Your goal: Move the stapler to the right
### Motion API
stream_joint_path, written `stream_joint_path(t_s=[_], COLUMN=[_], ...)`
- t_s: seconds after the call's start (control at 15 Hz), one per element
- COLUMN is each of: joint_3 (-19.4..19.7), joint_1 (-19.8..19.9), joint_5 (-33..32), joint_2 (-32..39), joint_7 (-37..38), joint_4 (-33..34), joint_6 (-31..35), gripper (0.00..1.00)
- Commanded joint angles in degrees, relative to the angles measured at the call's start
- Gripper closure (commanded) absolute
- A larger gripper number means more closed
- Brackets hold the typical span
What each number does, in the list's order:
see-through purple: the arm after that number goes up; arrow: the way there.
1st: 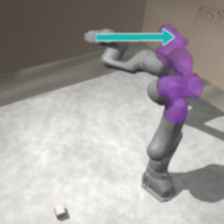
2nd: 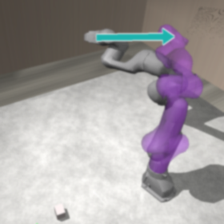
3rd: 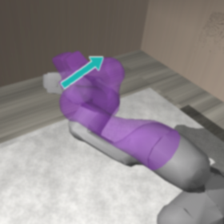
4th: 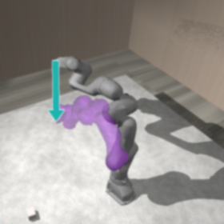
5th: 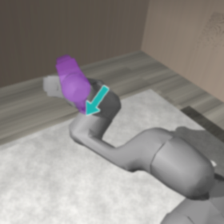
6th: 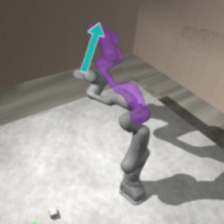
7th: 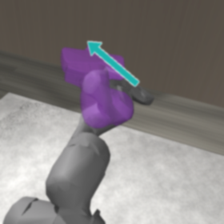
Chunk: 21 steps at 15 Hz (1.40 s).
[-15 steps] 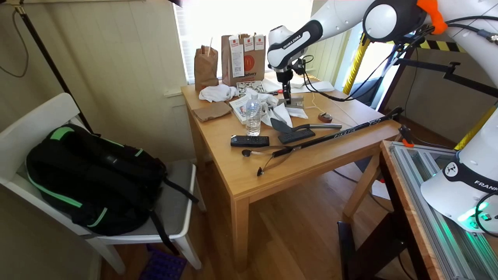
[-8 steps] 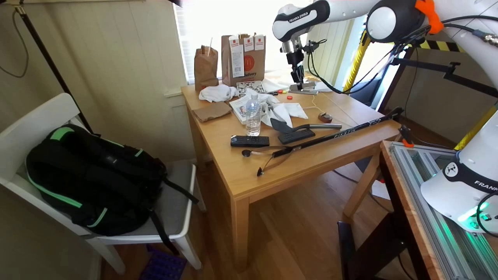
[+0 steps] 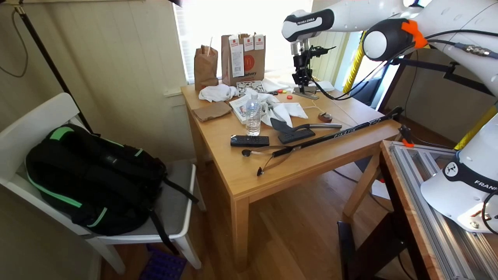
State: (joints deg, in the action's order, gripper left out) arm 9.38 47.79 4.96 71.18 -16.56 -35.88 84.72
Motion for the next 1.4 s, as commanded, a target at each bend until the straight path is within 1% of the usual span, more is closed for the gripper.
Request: stream_joint_path(t_s=[0.0,0.13,0.47,0.53,0.6,0.73,1.0,1.33], joint_3=[-2.02,-1.51,-0.74,-0.66,-0.59,-0.83,-1.22,-1.39], joint_1=[3.49,4.30,6.42,6.84,7.18,8.48,11.34,13.43], joint_5=[1.26,0.17,-1.39,-1.52,-1.58,-1.13,-0.74,-0.97], joint_2=[4.43,5.97,9.00,9.48,8.32,9.18,10.31,11.56], joint_7=[8.47,13.13,20.14,21.49,22.52,24.37,25.49,25.01], joint_4=[8.79,11.34,14.21,14.05,10.96,10.96,11.45,11.76], joint_6=[1.22,2.94,2.48,2.32,3.51,3.02,1.87,2.83], gripper=[0.90,0.90,0.90,0.90,0.90,0.90,0.90,0.90])
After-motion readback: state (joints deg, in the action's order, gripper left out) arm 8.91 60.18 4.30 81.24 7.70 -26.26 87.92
